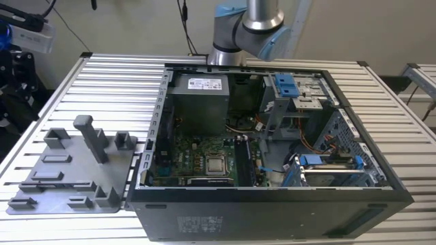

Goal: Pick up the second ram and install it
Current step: 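Pick up the second ram and move it above second insertion slot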

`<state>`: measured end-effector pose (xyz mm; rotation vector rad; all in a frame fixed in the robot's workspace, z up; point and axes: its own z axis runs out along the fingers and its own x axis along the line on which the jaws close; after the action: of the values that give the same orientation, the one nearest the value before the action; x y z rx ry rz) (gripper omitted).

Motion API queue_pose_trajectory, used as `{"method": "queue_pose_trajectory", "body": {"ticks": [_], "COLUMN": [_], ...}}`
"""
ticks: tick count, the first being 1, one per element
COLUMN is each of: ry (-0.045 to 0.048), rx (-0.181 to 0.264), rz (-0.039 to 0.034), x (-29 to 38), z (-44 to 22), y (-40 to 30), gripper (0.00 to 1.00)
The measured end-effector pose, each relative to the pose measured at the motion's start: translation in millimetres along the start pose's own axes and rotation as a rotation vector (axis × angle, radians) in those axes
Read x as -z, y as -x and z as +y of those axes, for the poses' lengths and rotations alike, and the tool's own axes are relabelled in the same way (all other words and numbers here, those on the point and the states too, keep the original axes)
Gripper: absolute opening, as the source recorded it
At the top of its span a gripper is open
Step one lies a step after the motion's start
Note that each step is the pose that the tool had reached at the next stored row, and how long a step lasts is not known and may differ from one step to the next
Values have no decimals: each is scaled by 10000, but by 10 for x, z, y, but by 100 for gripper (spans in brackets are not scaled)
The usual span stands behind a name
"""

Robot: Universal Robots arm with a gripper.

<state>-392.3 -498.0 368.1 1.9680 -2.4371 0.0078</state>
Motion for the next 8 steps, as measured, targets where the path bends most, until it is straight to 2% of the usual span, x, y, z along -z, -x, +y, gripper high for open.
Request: {"method": "queue_pose_trajectory", "body": {"ticks": [8], "ry": [-4], "rx": [1], "rz": [0], "x": [-100], "z": [3], "y": [0], "gripper": [38]}}
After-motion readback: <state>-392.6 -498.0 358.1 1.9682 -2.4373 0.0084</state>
